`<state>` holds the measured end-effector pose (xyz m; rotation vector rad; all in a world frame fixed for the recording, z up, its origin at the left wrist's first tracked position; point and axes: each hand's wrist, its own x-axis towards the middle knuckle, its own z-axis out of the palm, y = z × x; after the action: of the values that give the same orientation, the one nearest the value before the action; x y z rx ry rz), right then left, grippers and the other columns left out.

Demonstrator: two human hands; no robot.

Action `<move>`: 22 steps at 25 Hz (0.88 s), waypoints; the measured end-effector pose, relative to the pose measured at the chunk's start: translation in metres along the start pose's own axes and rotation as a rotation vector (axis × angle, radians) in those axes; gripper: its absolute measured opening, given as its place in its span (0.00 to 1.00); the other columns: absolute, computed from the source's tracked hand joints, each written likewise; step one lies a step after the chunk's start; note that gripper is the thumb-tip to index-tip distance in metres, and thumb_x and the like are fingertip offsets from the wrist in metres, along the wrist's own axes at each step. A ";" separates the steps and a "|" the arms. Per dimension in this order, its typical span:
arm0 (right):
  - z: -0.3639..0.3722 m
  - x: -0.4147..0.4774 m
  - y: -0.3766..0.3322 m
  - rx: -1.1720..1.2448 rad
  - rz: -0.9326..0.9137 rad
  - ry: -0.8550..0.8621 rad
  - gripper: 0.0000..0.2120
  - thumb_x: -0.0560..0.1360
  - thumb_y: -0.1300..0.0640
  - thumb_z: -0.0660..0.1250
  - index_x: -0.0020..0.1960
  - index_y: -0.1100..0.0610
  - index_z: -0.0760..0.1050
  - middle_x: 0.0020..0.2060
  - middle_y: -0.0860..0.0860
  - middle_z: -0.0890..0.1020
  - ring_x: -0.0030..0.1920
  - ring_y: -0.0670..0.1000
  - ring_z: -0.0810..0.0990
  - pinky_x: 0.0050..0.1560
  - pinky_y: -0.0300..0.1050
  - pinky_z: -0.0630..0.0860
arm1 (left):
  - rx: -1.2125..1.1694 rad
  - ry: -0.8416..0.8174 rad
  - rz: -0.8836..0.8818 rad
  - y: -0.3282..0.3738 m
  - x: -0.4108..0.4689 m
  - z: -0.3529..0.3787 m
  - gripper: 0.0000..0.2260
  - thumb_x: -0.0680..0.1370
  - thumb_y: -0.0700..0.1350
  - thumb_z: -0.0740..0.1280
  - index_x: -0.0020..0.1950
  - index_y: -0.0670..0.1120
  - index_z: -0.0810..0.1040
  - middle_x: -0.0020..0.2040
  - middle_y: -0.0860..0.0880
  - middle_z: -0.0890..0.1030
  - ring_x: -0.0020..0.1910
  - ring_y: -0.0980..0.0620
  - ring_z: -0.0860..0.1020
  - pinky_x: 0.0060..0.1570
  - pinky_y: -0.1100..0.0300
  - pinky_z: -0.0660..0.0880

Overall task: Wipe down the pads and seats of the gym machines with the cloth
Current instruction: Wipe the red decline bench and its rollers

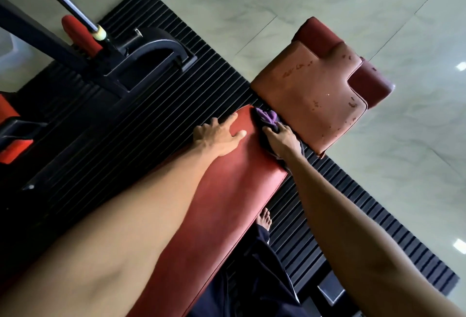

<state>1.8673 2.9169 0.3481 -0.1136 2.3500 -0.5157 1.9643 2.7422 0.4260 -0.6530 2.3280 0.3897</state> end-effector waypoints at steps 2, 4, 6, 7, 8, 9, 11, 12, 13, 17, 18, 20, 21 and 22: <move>0.005 -0.001 -0.008 -0.018 -0.094 -0.001 0.31 0.79 0.35 0.59 0.78 0.46 0.66 0.78 0.48 0.66 0.75 0.57 0.68 0.73 0.55 0.66 | 0.036 -0.012 0.006 0.008 0.015 0.001 0.31 0.79 0.71 0.49 0.80 0.66 0.46 0.74 0.38 0.66 0.68 0.34 0.71 0.65 0.44 0.65; 0.007 -0.030 0.010 0.005 -0.206 0.000 0.31 0.77 0.34 0.59 0.77 0.45 0.67 0.79 0.45 0.65 0.77 0.53 0.65 0.76 0.56 0.63 | 0.038 -0.003 0.012 0.006 0.021 0.006 0.31 0.79 0.72 0.49 0.80 0.67 0.45 0.73 0.37 0.68 0.66 0.34 0.72 0.65 0.44 0.66; 0.007 -0.061 0.043 0.083 -0.201 0.023 0.33 0.75 0.34 0.59 0.77 0.45 0.67 0.79 0.44 0.64 0.78 0.50 0.63 0.76 0.55 0.63 | 0.040 0.006 0.017 0.004 0.021 0.009 0.31 0.79 0.72 0.49 0.79 0.68 0.44 0.73 0.37 0.69 0.65 0.34 0.73 0.64 0.44 0.67; 0.004 -0.066 0.055 0.117 -0.134 0.032 0.34 0.73 0.35 0.59 0.77 0.45 0.66 0.79 0.44 0.64 0.77 0.50 0.65 0.74 0.55 0.67 | 0.039 0.005 0.013 0.004 0.022 0.008 0.31 0.78 0.72 0.48 0.79 0.69 0.42 0.73 0.37 0.68 0.64 0.34 0.74 0.63 0.44 0.68; -0.001 -0.062 0.060 0.144 -0.059 0.029 0.35 0.72 0.35 0.58 0.77 0.45 0.66 0.78 0.44 0.64 0.75 0.52 0.68 0.71 0.55 0.70 | 0.036 0.002 0.005 0.004 0.023 0.007 0.31 0.78 0.73 0.47 0.79 0.69 0.41 0.74 0.37 0.68 0.64 0.34 0.75 0.62 0.44 0.68; -0.006 -0.048 0.057 0.144 -0.002 0.021 0.36 0.72 0.35 0.57 0.78 0.46 0.66 0.78 0.45 0.65 0.73 0.54 0.70 0.69 0.54 0.71 | 0.035 0.001 0.001 0.005 0.023 0.006 0.31 0.78 0.73 0.47 0.79 0.69 0.41 0.74 0.37 0.67 0.63 0.35 0.75 0.62 0.45 0.69; -0.011 -0.011 0.038 0.061 0.037 -0.014 0.35 0.73 0.35 0.57 0.78 0.47 0.66 0.77 0.47 0.67 0.72 0.56 0.72 0.69 0.53 0.69 | 0.022 -0.002 -0.008 0.006 0.025 0.007 0.31 0.78 0.73 0.48 0.78 0.69 0.41 0.75 0.38 0.66 0.63 0.34 0.75 0.63 0.44 0.68; -0.012 0.007 0.023 0.007 0.033 -0.038 0.33 0.76 0.36 0.57 0.78 0.47 0.66 0.76 0.48 0.68 0.72 0.57 0.72 0.69 0.53 0.68 | 0.012 -0.004 -0.014 0.006 0.027 0.008 0.31 0.78 0.73 0.48 0.78 0.70 0.41 0.75 0.38 0.66 0.63 0.34 0.75 0.63 0.44 0.68; -0.013 0.021 0.006 -0.030 0.021 -0.056 0.31 0.78 0.37 0.57 0.78 0.47 0.66 0.76 0.49 0.69 0.72 0.58 0.71 0.70 0.52 0.68 | 0.003 -0.002 -0.019 0.006 0.029 0.010 0.31 0.78 0.73 0.49 0.78 0.70 0.41 0.75 0.38 0.66 0.63 0.34 0.75 0.64 0.43 0.68; -0.002 0.011 -0.026 -0.039 -0.185 -0.095 0.31 0.76 0.38 0.58 0.77 0.47 0.67 0.78 0.48 0.66 0.76 0.56 0.67 0.75 0.57 0.63 | 0.012 0.020 -0.048 0.006 0.034 0.010 0.32 0.78 0.72 0.51 0.80 0.66 0.46 0.74 0.39 0.68 0.64 0.34 0.75 0.63 0.44 0.68; -0.001 -0.003 -0.019 -0.027 -0.231 -0.105 0.33 0.74 0.38 0.58 0.78 0.46 0.66 0.79 0.46 0.64 0.78 0.54 0.63 0.77 0.58 0.60 | 0.012 0.021 -0.055 0.007 0.034 0.011 0.32 0.78 0.71 0.52 0.80 0.64 0.49 0.73 0.40 0.68 0.64 0.35 0.75 0.63 0.44 0.68; -0.001 -0.023 -0.001 -0.028 -0.255 -0.110 0.34 0.73 0.37 0.58 0.78 0.45 0.65 0.80 0.44 0.62 0.79 0.52 0.61 0.78 0.57 0.59 | 0.025 0.025 -0.060 0.007 0.032 0.012 0.33 0.78 0.71 0.53 0.80 0.62 0.52 0.72 0.40 0.70 0.63 0.35 0.76 0.62 0.45 0.69; -0.004 -0.022 0.002 -0.028 -0.223 -0.103 0.35 0.72 0.37 0.58 0.78 0.46 0.66 0.79 0.45 0.63 0.78 0.53 0.63 0.77 0.56 0.62 | 0.018 0.023 -0.060 0.007 0.031 0.011 0.33 0.78 0.71 0.53 0.80 0.63 0.51 0.72 0.40 0.70 0.62 0.35 0.76 0.61 0.45 0.69; -0.006 -0.012 0.000 -0.017 -0.168 -0.081 0.35 0.73 0.36 0.58 0.78 0.47 0.66 0.79 0.46 0.65 0.76 0.54 0.67 0.74 0.55 0.65 | 0.009 0.021 -0.055 0.007 0.030 0.010 0.33 0.78 0.72 0.52 0.80 0.65 0.49 0.72 0.39 0.70 0.61 0.35 0.77 0.60 0.45 0.70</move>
<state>1.8722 2.9221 0.3597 -0.3368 2.2772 -0.5612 1.9461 2.7423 0.3986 -0.7181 2.3247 0.3490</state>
